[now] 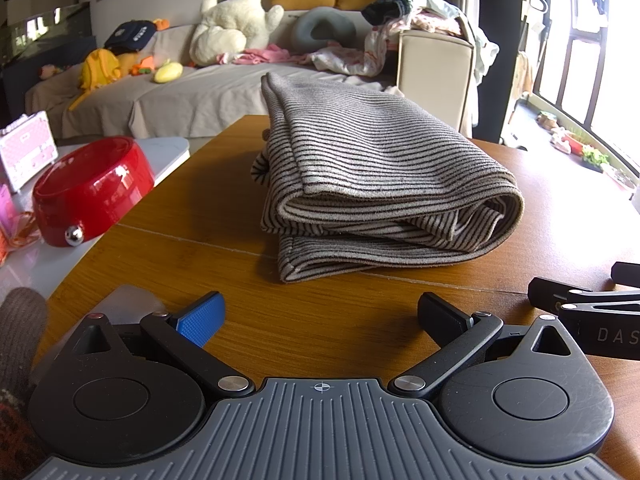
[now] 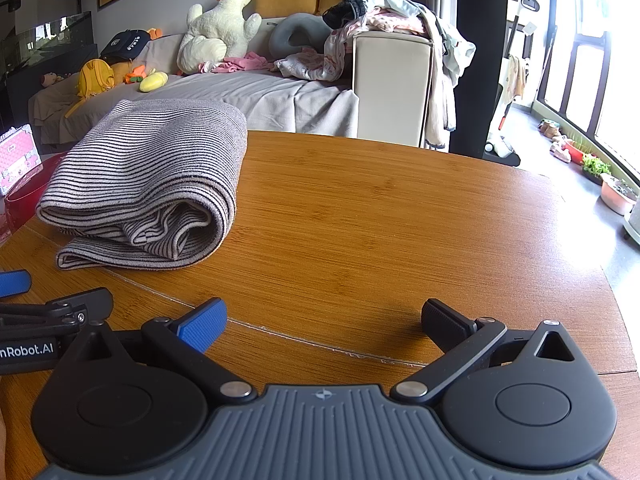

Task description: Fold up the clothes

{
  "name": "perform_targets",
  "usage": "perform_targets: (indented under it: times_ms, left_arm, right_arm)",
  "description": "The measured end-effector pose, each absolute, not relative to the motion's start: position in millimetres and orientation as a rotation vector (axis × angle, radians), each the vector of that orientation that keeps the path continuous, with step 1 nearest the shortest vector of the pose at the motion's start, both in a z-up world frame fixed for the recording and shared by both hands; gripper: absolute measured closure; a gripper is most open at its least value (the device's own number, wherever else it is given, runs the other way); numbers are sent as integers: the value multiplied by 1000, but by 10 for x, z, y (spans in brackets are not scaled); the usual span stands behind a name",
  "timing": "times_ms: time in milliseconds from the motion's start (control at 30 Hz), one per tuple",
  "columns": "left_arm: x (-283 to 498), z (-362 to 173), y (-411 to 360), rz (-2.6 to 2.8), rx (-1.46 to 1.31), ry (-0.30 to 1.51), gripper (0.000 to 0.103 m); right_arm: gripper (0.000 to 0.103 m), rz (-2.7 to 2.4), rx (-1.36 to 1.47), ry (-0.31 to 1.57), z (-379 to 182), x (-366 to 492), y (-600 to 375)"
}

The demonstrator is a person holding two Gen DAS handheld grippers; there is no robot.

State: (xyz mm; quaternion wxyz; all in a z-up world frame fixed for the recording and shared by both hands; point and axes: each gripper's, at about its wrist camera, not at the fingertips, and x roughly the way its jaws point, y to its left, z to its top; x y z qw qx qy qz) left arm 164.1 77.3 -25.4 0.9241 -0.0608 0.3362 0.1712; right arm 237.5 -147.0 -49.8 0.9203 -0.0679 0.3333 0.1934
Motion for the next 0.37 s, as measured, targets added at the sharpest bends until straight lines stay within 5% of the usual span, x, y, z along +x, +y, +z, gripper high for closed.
perform_targets:
  times_ms: [367]
  left_arm:
    - [1649,-253,775,356,-127,690,0]
  right_arm:
    - [0,397,-139,685,-496,2372,-1468]
